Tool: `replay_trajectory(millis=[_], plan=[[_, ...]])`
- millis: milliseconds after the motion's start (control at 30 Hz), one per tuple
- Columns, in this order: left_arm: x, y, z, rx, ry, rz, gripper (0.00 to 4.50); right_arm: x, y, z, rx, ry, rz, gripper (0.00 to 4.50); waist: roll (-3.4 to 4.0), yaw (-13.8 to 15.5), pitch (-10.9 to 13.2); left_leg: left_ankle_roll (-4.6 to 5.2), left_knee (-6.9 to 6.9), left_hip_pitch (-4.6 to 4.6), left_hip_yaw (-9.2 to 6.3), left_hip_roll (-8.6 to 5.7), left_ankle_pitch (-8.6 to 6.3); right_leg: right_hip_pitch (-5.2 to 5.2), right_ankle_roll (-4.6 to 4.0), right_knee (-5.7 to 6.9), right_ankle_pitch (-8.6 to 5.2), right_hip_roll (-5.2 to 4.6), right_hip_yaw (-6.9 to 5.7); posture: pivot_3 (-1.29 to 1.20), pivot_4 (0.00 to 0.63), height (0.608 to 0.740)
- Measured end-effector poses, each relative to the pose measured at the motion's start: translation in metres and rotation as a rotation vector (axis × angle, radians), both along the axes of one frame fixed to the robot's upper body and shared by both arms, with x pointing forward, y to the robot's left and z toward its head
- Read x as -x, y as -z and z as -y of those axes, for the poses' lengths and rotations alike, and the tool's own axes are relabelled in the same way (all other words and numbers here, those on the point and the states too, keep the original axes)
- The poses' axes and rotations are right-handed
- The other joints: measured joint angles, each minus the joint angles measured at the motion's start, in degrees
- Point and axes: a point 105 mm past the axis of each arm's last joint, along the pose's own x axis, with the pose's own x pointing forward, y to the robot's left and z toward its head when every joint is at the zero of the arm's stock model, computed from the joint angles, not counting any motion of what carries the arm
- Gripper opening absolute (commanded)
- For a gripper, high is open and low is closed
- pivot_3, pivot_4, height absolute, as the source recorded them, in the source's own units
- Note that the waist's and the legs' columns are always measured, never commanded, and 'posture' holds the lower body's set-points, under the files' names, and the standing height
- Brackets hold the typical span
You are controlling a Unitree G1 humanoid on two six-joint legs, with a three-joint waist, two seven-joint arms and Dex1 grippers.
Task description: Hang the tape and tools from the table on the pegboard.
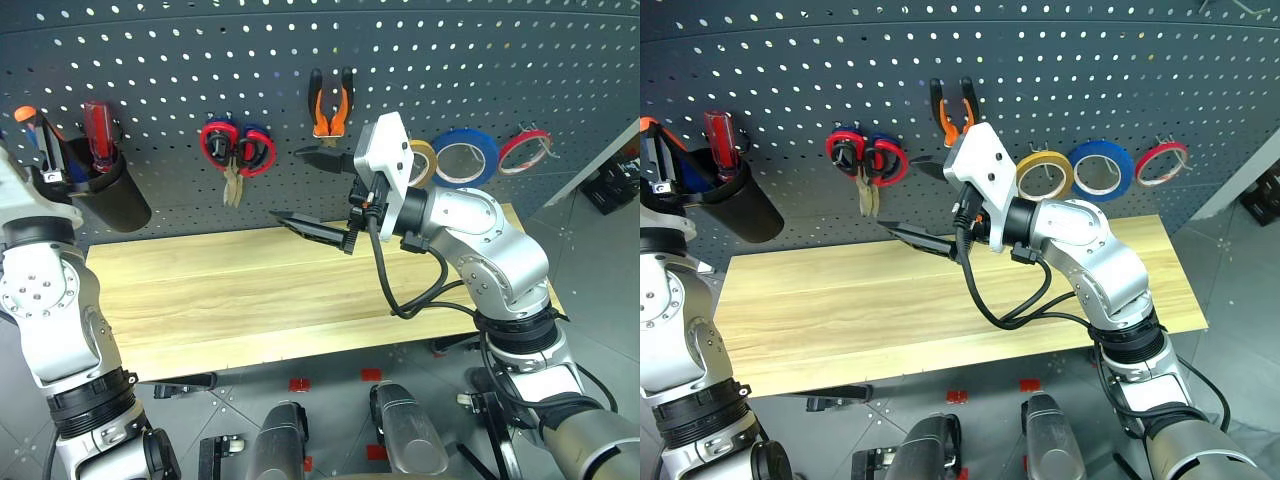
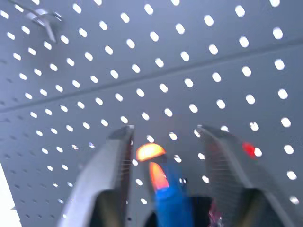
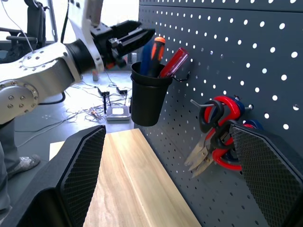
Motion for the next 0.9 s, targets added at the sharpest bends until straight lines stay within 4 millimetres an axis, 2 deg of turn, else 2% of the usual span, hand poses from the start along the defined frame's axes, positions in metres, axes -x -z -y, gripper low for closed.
replay_trajectory(millis=[167,233,333,400,467,567,733,833,900], plan=[[0.000,0.001,0.002,-0.014,0.005,-0.008,2.90,0.001,0.003,0.000,0.005,-0.005,-0.004,4.50,0.01,-0.11,-0.27,0.00,-0.01,0.00,0.01,0.00,0.00,-0.01,0.00,0.01,0.00,0.01,0.00,-0.17,0.183,0.740],[-0.005,0.005,0.021,-0.084,0.075,-0.053,2.90,-0.001,0.007,0.002,0.008,0.004,-0.017,4.50,0.00,0.03,-0.51,0.00,-0.01,0.00,-0.02,-0.01,0.00,0.01,0.00,0.01,0.00,0.01,-0.01,-0.16,0.180,0.740],[-0.017,0.018,0.066,-0.186,0.259,-0.134,2.90,-0.001,0.015,0.004,0.008,0.010,-0.042,4.50,0.01,0.21,-0.92,0.00,0.01,0.00,0.03,-0.07,0.00,0.05,0.00,0.00,0.00,-0.04,0.06,-0.16,0.177,0.740],[-0.019,0.035,0.086,-0.220,0.348,-0.212,2.90,0.001,0.020,0.005,0.004,0.011,-0.050,4.50,0.06,0.10,-1.39,0.00,-0.02,0.02,0.01,-0.05,0.00,0.04,0.00,0.00,0.00,-0.01,0.06,-0.15,0.172,0.740],[-0.018,0.056,0.094,-0.199,0.393,-0.287,2.90,0.002,0.026,0.010,-0.002,0.031,-0.060,4.50,0.12,-0.09,-1.78,0.00,-0.12,0.02,0.01,-0.01,-0.01,0.01,0.00,-0.02,0.00,0.04,0.08,-0.14,0.164,0.740],[-0.016,0.090,0.086,-0.080,0.368,-0.393,2.90,-0.004,0.046,0.024,0.006,0.126,-0.099,4.50,0.13,-0.10,-2.45,0.00,-0.16,0.02,-0.01,0.02,-0.01,-0.01,0.00,-0.03,0.00,0.10,0.11,-0.13,0.156,0.740],[-0.004,0.133,0.067,0.098,0.283,-0.502,2.90,-0.016,0.079,0.050,-0.015,0.306,-0.166,4.50,0.14,0.41,-4.10,0.02,-0.15,0.03,-0.02,-0.04,-0.03,0.06,0.00,-0.05,0.00,0.10,0.17,-0.12,0.130,0.740],[0.004,0.164,0.055,0.220,0.202,-0.574,2.90,-0.023,0.111,0.071,-0.009,0.441,-0.236,4.50,0.09,1.00,-4.94,0.03,-0.12,0.05,-0.01,-0.10,-0.03,0.13,0.00,-0.07,0.00,0.06,0.22,-0.12,0.109,0.740],[0.009,0.186,0.045,0.293,0.114,-0.636,2.90,-0.028,0.142,0.087,0.010,0.547,-0.301,4.50,0.07,1.69,-5.80,0.04,-0.12,0.13,0.02,-0.11,-0.04,0.15,0.00,-0.06,0.00,0.06,0.25,-0.12,0.100,0.740]])
